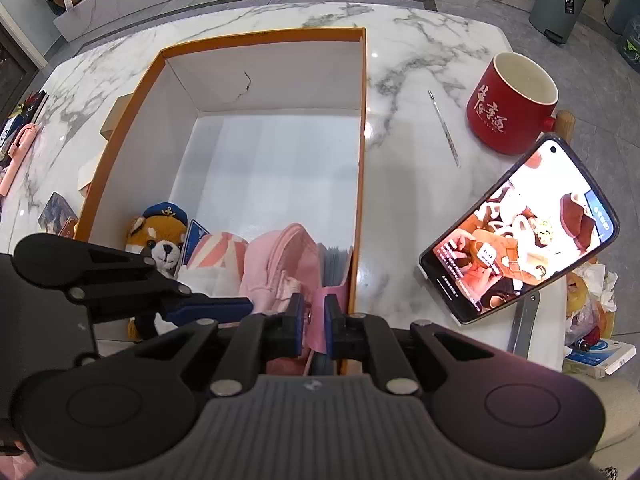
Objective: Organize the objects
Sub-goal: 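Lower backpack and pouch into the box and open both tools, then move both tools back toward the yellow tape measure and crocheted ball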
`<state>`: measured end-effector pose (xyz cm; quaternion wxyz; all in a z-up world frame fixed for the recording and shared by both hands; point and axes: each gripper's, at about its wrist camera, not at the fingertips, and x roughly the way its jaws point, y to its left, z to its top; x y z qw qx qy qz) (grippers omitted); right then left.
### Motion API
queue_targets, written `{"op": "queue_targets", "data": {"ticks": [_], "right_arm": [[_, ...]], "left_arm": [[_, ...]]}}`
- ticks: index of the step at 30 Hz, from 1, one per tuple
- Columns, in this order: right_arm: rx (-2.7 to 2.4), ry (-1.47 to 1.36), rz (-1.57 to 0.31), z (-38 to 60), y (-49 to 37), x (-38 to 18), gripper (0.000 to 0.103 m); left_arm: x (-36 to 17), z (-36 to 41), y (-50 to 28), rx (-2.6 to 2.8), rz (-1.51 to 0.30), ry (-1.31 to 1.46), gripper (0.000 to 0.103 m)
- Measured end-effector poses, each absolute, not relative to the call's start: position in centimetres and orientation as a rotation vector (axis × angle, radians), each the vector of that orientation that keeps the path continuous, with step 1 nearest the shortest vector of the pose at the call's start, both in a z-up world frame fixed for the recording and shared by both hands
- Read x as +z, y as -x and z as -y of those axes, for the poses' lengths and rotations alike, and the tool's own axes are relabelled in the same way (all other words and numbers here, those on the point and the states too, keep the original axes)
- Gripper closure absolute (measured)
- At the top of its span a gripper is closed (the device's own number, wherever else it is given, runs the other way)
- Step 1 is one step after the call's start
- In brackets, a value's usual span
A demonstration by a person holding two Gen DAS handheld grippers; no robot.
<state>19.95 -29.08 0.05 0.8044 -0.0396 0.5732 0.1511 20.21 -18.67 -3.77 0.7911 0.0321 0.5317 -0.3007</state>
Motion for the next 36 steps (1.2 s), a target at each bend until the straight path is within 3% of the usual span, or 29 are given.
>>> {"op": "queue_targets", "data": {"ticks": [10,20,23,30,33,36], "right_arm": [[0.337,0.064,-1.223,29.1,-20.1,0.0,0.093],[0.335,0.038,-1.171,29.5,-18.9,1.8,0.086],[0.359,0.013,-1.131,29.2,-18.2,3.1,0.076],[0.483,0.006,-0.997,26.2,-16.4,6.3,0.072],[0.552,0.019,-0.938,23.9,-15.8,7.4,0.072],[0.622,0.046,-0.907,20.9,-15.5,8.2,0.058]], "left_arm": [[-5.4,19.1,-20.7,-0.643,-1.178,-0.049,0.078],[-2.6,17.2,-19.3,-0.621,-1.065,-0.055,0.057],[-0.7,15.7,-18.4,-0.631,-1.0,-0.049,0.052],[3.7,9.5,-15.9,-0.583,-0.862,-0.082,0.048],[4.9,5.6,-15.0,-0.526,-0.839,-0.087,0.04],[5.5,1.8,-14.4,-0.457,-0.831,-0.109,0.04]]}}
